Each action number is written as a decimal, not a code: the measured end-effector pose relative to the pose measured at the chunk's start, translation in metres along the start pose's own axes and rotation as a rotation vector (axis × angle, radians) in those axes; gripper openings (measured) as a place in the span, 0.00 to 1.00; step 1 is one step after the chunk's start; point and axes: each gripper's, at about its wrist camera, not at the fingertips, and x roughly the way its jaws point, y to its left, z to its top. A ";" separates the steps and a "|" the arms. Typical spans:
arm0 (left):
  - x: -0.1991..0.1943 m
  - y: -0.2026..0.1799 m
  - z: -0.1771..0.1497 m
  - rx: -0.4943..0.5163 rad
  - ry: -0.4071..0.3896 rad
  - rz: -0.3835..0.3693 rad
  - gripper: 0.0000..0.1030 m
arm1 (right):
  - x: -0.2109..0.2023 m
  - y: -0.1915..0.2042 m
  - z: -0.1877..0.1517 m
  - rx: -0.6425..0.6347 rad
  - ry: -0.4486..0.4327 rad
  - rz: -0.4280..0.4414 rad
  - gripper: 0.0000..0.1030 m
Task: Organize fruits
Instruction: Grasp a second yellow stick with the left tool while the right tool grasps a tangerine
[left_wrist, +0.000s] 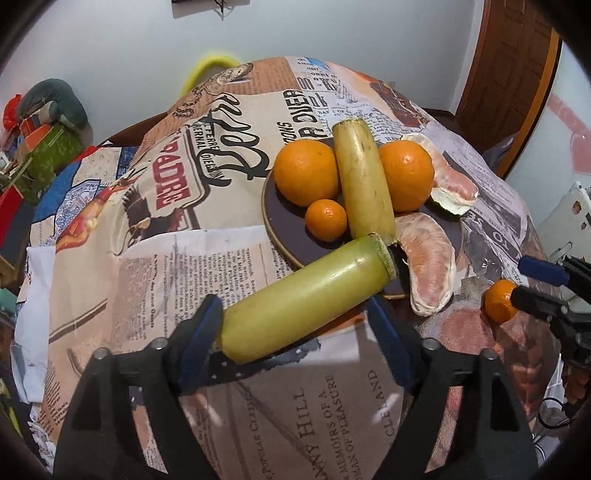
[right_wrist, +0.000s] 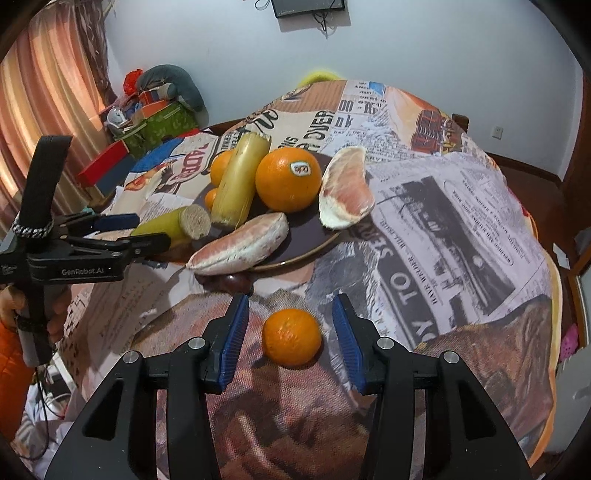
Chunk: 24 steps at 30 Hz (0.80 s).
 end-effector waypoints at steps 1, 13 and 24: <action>0.002 -0.002 0.001 0.010 0.000 0.008 0.81 | 0.002 0.000 -0.001 0.002 0.006 0.003 0.42; 0.024 -0.011 0.010 0.129 0.006 -0.006 0.85 | 0.016 0.004 -0.012 0.005 0.050 0.012 0.42; 0.013 -0.015 -0.007 0.222 -0.056 0.064 0.60 | 0.020 -0.001 -0.014 0.024 0.058 0.028 0.34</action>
